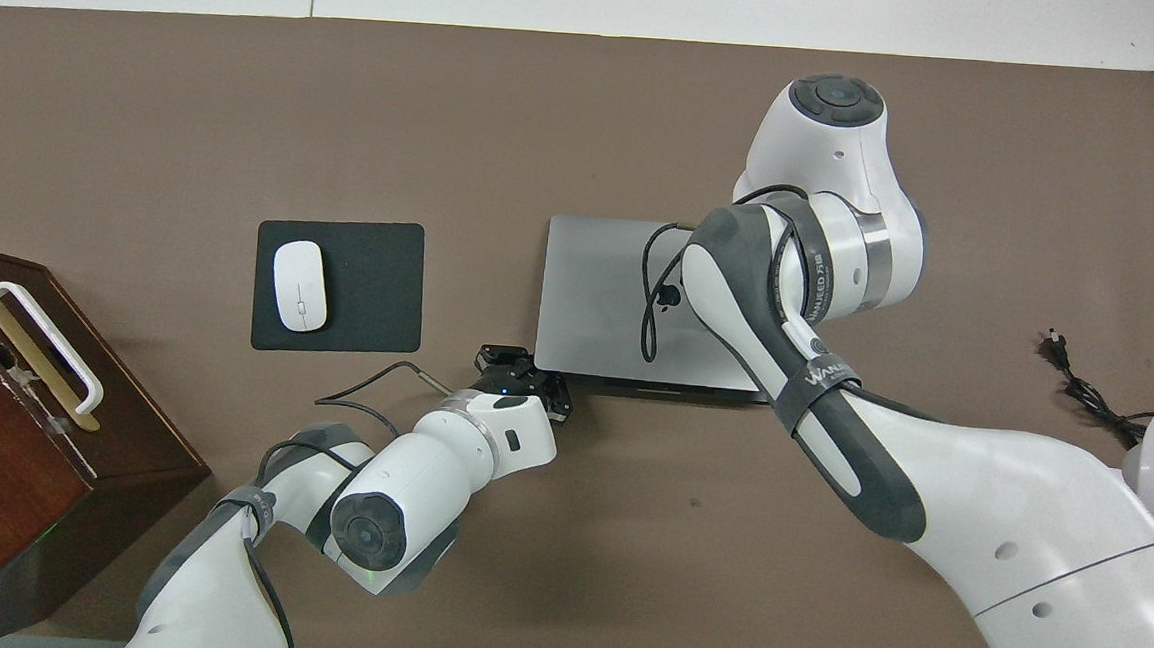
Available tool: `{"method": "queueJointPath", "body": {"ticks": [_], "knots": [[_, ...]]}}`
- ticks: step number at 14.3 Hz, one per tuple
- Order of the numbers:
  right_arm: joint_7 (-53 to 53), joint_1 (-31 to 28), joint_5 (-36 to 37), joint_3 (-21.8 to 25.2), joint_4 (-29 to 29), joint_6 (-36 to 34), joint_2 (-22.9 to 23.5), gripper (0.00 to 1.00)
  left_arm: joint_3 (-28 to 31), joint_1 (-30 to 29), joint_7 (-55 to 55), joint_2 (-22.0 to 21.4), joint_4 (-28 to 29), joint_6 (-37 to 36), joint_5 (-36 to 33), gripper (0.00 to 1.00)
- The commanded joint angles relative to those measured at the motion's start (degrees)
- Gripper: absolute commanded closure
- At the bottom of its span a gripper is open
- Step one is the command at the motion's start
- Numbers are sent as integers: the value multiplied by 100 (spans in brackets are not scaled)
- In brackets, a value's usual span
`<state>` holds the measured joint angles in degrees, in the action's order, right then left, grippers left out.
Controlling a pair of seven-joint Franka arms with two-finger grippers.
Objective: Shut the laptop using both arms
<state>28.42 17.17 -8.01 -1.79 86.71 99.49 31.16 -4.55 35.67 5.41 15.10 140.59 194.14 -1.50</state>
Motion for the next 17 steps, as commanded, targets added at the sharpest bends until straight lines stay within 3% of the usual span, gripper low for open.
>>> {"method": "queueJointPath", "body": {"ticks": [1, 6, 13, 16, 17], "knots": [[-65, -56, -131, -68, 399, 308, -207, 100, 218, 10, -146, 380, -5, 27, -79, 100], [-56, -73, -131, -68, 295, 194, -233, 100, 218, 2, -146, 380, -5, 27, -87, 100], [-161, -591, 27, 3, -56, 80, -928, 100, 218, 2, -146, 380, -5, 18, -87, 100], [-940, -889, 457, 20, -137, 814, -954, 100, 226, -7, -128, 380, -14, 18, -70, 100], [-1257, -1073, 484, 12, -145, 1122, -954, 93, 226, -7, -102, 380, -23, 18, -18, 100]]}}
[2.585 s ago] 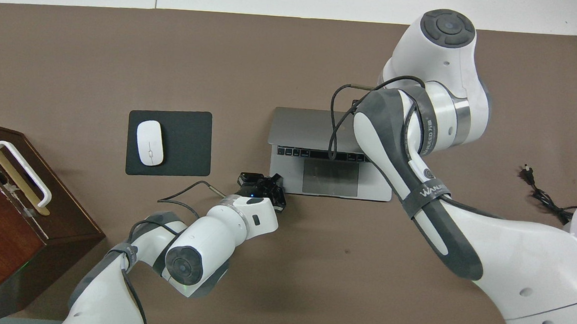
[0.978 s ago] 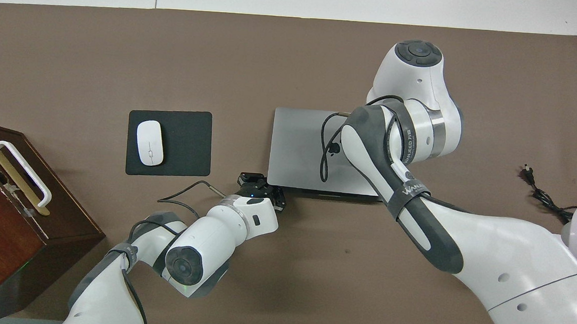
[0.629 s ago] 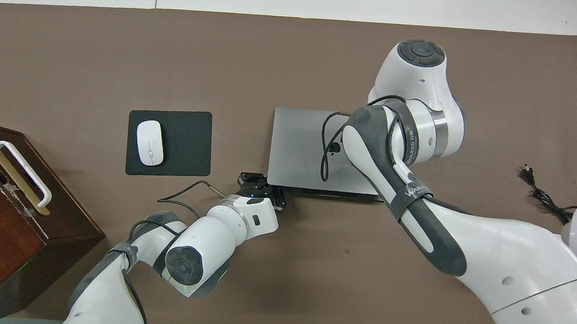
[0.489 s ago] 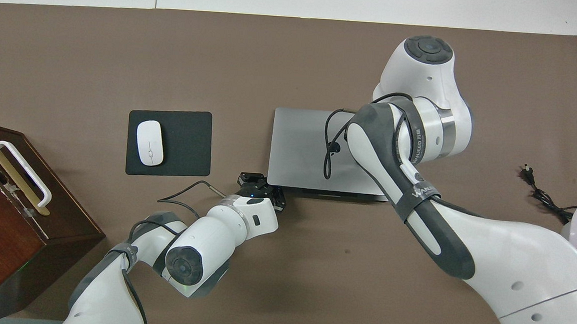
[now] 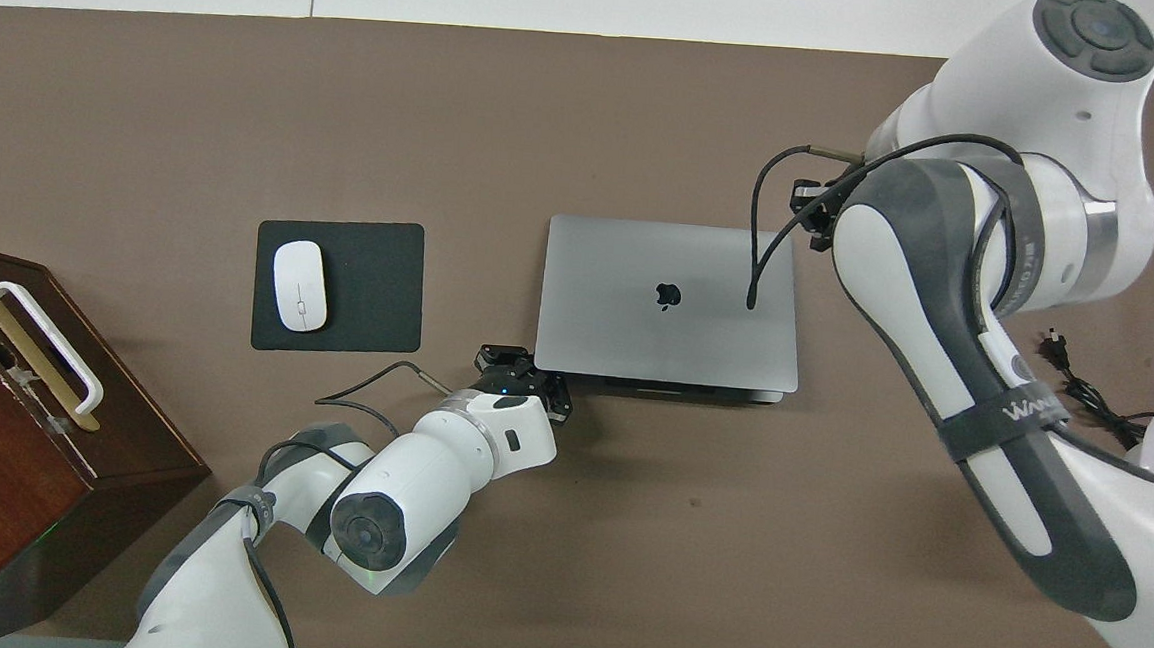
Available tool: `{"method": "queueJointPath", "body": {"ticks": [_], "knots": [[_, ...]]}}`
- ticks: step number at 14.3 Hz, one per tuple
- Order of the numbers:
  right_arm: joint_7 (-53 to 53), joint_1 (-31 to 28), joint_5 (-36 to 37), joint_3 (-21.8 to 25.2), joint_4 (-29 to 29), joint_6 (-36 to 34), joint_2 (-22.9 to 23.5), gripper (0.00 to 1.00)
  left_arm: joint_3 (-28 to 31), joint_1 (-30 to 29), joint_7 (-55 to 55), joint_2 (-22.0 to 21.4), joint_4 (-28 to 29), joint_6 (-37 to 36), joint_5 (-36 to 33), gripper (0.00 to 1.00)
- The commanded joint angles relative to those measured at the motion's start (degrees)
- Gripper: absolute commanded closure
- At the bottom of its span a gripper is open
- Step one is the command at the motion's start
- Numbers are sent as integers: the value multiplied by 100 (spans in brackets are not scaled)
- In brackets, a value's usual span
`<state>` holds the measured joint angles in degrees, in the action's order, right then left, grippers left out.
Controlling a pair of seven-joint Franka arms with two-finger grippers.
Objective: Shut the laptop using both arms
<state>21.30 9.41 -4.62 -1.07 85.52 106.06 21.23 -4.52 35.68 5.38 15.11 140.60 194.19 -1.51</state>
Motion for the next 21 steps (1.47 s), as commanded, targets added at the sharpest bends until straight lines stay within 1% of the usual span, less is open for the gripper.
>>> {"method": "queueJointPath", "body": {"ticks": [1, 2, 3, 5, 8, 9, 11, 12, 13, 16, 18, 19, 21], "knots": [[-826, -395, 146, -52, -35, 625, 31, 70, 215, -9, -63, 370, -32, 5, 10, 100], [-1099, -491, 146, -51, -88, 635, -57, 29, 215, -9, -37, 361, -32, -3, 19, 100], [-1250, -544, 154, -51, -132, 574, -153, 0, 215, 0, 76, 344, -41, -12, 19, 100], [-1321, -624, 189, -34, -132, 312, -408, 0, 215, 9, 183, 300, -41, -39, 19, 100], [-1339, -650, 724, 54, -141, -67, -821, 0, 215, 0, 314, 195, -32, -74, 19, 100], [-1417, -651, 935, 54, -211, -268, -927, 0, 215, -9, 332, 133, -32, -222, 19, 100], [-1558, -659, 1007, 54, -806, -1100, -1015, 0, 206, -87, 367, -217, -41, -774, 19, 100], [-1559, -659, 990, 54, -992, -1410, -1085, 0, 206, -140, 385, -454, -41, -1134, 19, 100], [-1559, -659, 963, 54, -1011, -1526, -1225, 0, 206, -140, 385, -665, -41, -1511, 10, 100], [-1506, -668, 867, 124, -880, -1807, -1700, 0, 206, -219, 385, -1263, -59, -2531, 10, 100], [-1497, -747, 866, 124, -355, -1765, -2051, 0, 215, -359, 341, -1641, -137, -3296, 10, 100], [-1506, -791, 858, 124, -152, -1686, -2166, 0, 215, -386, 341, -1756, -234, -3717, 10, 100], [-1541, -835, 831, 124, -53, -1659, -2211, 0, 223, -404, 306, -1862, -523, -4465, 10, 100]]}}
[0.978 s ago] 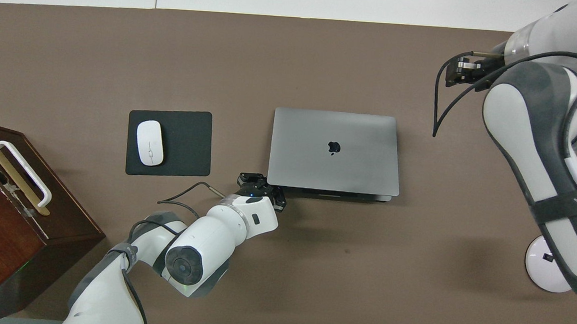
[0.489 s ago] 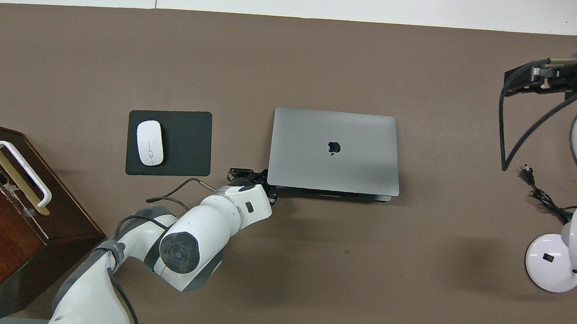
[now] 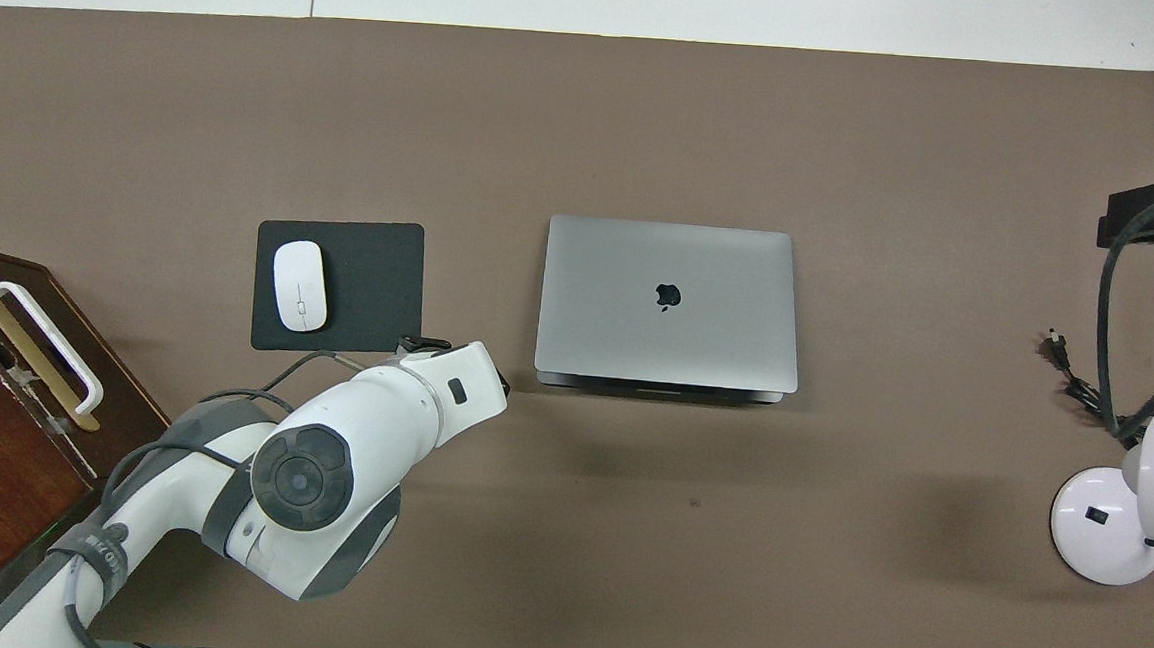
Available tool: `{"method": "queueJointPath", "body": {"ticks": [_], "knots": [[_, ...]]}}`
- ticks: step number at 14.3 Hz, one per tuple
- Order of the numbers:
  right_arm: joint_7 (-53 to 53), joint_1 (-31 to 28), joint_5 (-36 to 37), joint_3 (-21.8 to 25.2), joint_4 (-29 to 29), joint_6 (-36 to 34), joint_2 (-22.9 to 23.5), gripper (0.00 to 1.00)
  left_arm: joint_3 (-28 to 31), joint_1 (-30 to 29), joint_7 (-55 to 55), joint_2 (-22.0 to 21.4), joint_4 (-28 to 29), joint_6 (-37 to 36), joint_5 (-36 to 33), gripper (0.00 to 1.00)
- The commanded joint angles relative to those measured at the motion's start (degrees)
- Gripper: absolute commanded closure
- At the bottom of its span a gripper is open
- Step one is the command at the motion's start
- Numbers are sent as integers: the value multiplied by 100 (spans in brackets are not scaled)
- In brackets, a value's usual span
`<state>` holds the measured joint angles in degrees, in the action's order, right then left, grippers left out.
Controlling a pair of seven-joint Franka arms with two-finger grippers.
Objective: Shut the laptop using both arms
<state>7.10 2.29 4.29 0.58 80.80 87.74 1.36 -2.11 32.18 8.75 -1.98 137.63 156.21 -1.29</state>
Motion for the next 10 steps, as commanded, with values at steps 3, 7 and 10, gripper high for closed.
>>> {"method": "queueJointPath", "body": {"ticks": [3, 7, 10], "knots": [[-86, -185, -332, -32, 1215, 679, -608, 0, -18, -343, -49, -328, -701, -1608, -20, 84], [-86, -194, -332, -32, 1562, 771, -804, 0, -26, -799, -41, -592, -940, -2156, -20, 0], [-42, -159, -332, -41, 1614, 544, -856, 0, -26, -1282, -93, -751, -957, -2165, -20, 0]]}}
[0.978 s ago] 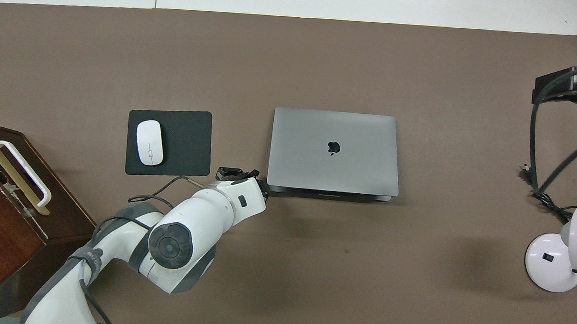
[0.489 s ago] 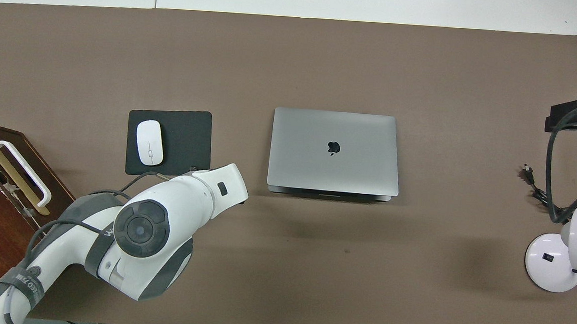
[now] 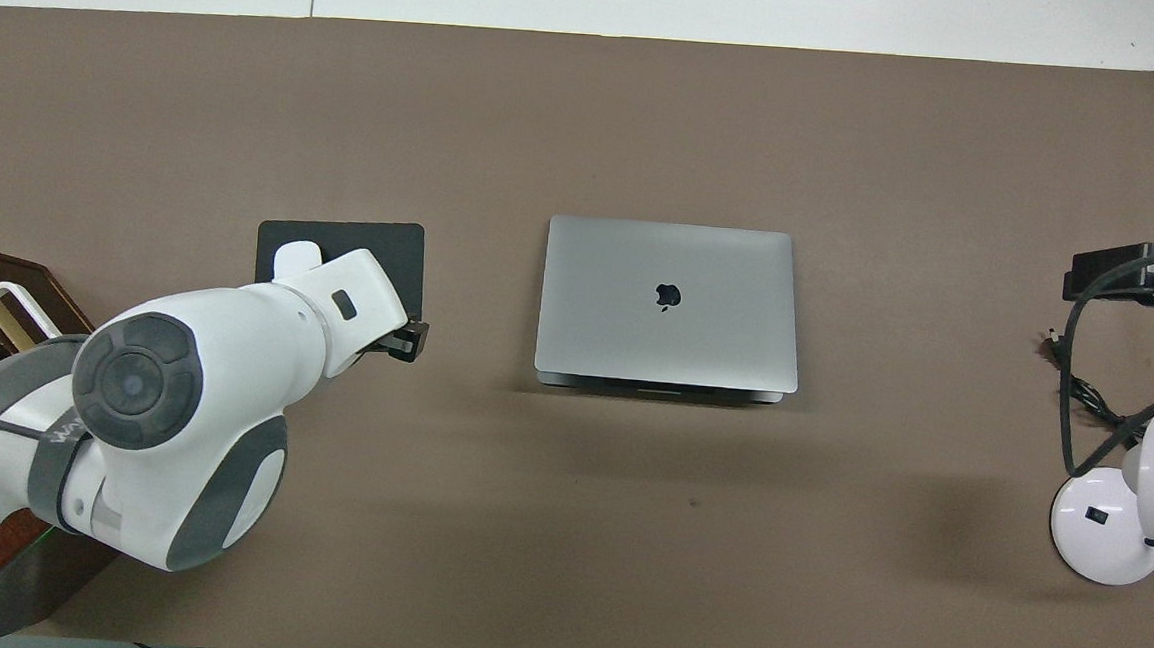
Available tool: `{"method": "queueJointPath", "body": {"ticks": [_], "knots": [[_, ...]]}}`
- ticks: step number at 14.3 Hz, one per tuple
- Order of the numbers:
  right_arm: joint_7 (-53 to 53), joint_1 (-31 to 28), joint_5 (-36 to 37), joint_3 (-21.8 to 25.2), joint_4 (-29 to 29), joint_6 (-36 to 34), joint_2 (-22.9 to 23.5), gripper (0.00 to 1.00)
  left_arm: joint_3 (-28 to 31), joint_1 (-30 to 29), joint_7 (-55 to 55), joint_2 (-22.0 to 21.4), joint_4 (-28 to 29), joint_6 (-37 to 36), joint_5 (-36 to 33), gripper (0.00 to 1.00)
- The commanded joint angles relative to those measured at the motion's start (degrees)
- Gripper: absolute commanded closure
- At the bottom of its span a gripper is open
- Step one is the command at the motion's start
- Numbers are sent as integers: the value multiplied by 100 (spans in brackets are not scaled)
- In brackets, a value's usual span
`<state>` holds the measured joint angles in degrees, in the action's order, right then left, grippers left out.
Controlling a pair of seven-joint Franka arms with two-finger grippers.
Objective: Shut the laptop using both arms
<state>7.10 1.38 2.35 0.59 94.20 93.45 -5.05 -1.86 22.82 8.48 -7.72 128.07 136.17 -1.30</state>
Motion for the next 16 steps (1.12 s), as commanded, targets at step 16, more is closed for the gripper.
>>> {"method": "queueJointPath", "body": {"ticks": [16], "knots": [[-822, -23, 423, -111, 37, 129, -5, 0, -33, -2124, -74, -370, -2311, -3736, 103, 0]]}}
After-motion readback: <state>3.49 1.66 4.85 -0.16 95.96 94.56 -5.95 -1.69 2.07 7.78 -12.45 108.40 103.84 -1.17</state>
